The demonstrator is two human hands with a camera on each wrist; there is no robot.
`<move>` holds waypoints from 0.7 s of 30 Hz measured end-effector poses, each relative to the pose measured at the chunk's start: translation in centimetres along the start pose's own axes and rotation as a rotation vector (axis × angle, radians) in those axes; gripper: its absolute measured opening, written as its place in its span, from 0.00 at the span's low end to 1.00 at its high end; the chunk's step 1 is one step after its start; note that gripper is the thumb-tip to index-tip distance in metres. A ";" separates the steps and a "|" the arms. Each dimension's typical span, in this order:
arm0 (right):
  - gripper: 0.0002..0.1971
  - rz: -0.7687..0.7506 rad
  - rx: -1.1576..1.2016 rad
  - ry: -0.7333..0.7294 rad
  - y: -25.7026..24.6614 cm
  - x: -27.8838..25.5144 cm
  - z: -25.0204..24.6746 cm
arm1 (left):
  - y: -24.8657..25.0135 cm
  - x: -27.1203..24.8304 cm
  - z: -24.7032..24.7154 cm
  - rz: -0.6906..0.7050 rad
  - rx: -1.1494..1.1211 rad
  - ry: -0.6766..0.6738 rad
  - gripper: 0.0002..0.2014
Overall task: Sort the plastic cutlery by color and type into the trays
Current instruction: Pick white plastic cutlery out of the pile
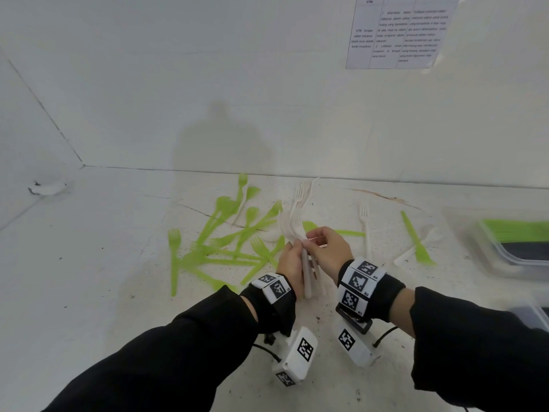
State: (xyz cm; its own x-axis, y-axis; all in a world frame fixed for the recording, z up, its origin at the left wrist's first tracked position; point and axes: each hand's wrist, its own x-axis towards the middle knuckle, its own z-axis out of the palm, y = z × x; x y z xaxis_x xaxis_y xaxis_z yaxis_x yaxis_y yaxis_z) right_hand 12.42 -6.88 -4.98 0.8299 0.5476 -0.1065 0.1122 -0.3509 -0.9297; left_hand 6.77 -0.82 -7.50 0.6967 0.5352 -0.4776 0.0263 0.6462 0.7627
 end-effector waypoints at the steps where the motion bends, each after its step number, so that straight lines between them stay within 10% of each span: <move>1: 0.04 -0.002 -0.013 0.005 0.0 0.0 0.0 | 0.0 0.0 0.0 0.000 -0.008 -0.001 0.18; 12: 0.11 0.061 -0.173 -0.109 -1.0 0.9 -0.5 | 0.1 -0.3 0.7 -0.054 0.043 -0.002 0.19; 21: 0.26 0.315 -0.854 -0.051 0.1 7.2 -8.4 | 0.7 -0.7 0.5 -0.112 0.010 0.060 0.06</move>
State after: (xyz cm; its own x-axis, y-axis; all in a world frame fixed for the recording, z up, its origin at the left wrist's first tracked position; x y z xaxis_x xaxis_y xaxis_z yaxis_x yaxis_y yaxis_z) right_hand 23.03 -9.36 -2.86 0.8677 0.3569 -0.3460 0.2677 -0.9220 -0.2798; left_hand 6.67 -1.03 -6.46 0.6449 0.4914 -0.5854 0.1089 0.6990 0.7068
